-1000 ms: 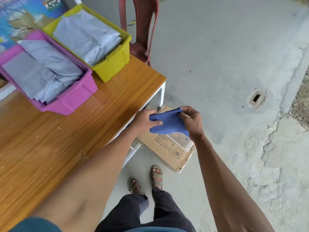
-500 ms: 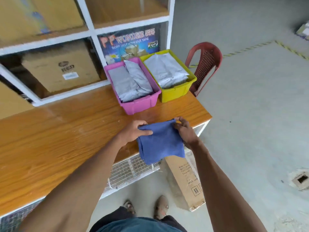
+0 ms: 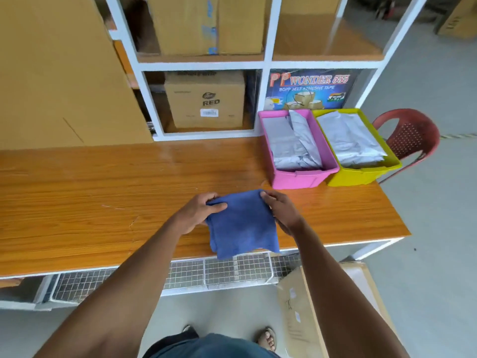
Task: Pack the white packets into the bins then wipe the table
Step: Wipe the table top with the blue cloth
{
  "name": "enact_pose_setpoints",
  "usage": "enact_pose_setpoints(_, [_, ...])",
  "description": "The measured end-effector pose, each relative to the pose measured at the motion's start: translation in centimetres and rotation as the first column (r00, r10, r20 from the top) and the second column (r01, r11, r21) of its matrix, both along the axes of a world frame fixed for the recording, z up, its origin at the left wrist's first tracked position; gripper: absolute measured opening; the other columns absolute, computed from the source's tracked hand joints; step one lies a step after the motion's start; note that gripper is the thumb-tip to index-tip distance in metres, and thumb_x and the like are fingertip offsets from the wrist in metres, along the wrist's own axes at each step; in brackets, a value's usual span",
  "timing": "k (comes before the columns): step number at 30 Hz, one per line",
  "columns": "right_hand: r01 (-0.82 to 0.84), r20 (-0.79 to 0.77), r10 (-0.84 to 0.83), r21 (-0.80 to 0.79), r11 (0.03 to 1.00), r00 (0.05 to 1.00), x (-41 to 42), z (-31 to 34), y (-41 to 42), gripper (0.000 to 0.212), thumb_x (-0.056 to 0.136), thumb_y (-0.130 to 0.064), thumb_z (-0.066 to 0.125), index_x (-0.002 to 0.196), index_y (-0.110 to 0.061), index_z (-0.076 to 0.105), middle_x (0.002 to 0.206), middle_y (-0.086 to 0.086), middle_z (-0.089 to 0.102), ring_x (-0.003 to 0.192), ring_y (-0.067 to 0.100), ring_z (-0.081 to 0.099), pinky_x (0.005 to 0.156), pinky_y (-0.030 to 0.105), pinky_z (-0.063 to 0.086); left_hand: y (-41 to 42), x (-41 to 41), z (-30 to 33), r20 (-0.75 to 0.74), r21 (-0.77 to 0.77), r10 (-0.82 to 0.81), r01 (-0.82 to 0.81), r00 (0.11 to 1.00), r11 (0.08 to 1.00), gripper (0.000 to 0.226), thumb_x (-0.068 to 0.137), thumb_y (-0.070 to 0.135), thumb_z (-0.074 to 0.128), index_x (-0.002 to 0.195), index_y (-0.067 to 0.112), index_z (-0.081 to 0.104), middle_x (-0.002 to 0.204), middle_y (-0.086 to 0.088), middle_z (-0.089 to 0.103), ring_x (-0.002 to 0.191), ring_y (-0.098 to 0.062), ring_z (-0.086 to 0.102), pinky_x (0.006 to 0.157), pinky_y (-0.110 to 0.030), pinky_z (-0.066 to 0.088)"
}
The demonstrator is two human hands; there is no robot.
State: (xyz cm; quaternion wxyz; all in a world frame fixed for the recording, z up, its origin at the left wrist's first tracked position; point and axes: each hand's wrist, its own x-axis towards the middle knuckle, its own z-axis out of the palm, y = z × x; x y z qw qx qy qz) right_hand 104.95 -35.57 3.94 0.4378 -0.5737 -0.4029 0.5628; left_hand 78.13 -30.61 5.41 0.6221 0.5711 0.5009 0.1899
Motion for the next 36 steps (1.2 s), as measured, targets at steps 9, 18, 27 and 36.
enact_pose_setpoints(9, [-0.154,0.083,0.168,-0.154,0.976,0.982,-14.2,-0.2,6.5,0.010,0.099,-0.012,0.070,0.110,-0.013,0.072,0.090,0.008,0.059,0.077,0.020,0.054,0.057,0.025,0.038,2.1,-14.6,-1.8,0.012,-0.001,0.259,-0.259,0.966,0.966,0.037,0.094,0.030,0.082,0.117,0.004,0.070,0.107,-0.016,0.075,0.099,-0.027,0.075,0.075,-0.036,0.062])
enact_pose_setpoints(18, [-0.350,0.253,0.349,-0.042,0.936,0.902,-29.8,-3.6,13.8,0.028,0.081,-0.045,0.076,0.094,-0.020,0.078,0.087,0.014,0.075,0.084,0.020,0.063,0.077,0.048,0.054,1.3,-30.1,-6.4,-0.004,0.001,0.594,-0.594,0.804,0.804,0.047,0.066,0.056,0.085,0.088,0.015,0.080,0.078,-0.010,0.066,0.080,-0.022,0.064,0.074,-0.050,0.059])
enact_pose_setpoints(27, [-0.581,0.445,0.516,0.011,0.814,0.732,-43.4,-2.1,20.7,0.028,0.102,-0.040,0.063,0.077,-0.034,0.053,0.057,-0.013,0.036,0.056,0.010,0.033,0.060,0.038,0.028,0.5,-38.6,-2.7,0.124,-0.049,0.768,-0.770,0.628,0.637,0.015,0.101,0.015,0.072,0.113,0.007,0.072,0.097,0.000,0.075,0.091,-0.010,0.072,0.076,-0.029,0.062])
enact_pose_setpoints(36, [-0.742,0.257,0.725,-0.042,0.669,0.639,-56.3,1.7,22.6,0.058,0.112,-0.041,0.046,0.160,-0.010,0.038,0.167,0.006,0.037,0.153,0.019,0.034,0.112,0.020,0.027,0.4,-46.2,-0.5,0.136,0.159,0.908,-0.913,0.396,0.375,0.021,0.107,0.008,0.060,0.086,0.008,0.059,0.064,0.009,0.057,0.058,-0.003,0.048,0.054,-0.022,0.039])
